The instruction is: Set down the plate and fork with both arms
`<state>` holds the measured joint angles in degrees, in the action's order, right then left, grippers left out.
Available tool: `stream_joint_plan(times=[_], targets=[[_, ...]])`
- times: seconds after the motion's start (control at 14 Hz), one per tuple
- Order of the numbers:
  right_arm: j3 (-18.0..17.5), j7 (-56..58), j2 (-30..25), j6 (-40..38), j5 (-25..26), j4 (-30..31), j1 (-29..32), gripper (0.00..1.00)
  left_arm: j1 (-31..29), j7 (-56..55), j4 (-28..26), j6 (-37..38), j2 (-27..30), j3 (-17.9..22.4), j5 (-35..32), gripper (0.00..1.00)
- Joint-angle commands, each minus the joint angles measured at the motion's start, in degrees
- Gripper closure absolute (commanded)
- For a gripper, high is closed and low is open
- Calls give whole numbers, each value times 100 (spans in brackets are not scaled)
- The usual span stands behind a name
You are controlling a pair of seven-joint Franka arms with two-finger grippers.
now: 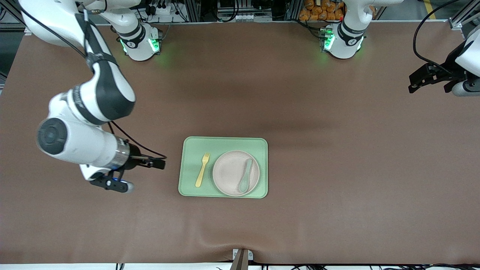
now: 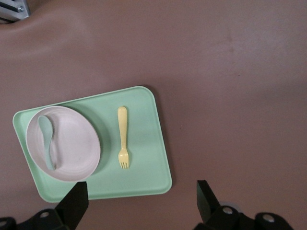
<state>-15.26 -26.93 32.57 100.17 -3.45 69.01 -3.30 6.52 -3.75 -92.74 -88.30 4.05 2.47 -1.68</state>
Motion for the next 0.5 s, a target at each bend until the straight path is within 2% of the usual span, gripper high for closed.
stream_joint_plan(times=[0.0, 0.14, 0.43], targets=[[-144, 609, -610, -479, 55, -2, 242, 0, -45, 120, -51, -20, 121, -19, 27, 0], [-21, 680, -962, -805, 81, -11, 321, 0, -36, 120, -51, 58, 174, -45, 27, 0], [821, 2005, -1771, -1324, 82, 209, 401, 0, -45, 138, 63, 147, 157, -19, 36, 0]])
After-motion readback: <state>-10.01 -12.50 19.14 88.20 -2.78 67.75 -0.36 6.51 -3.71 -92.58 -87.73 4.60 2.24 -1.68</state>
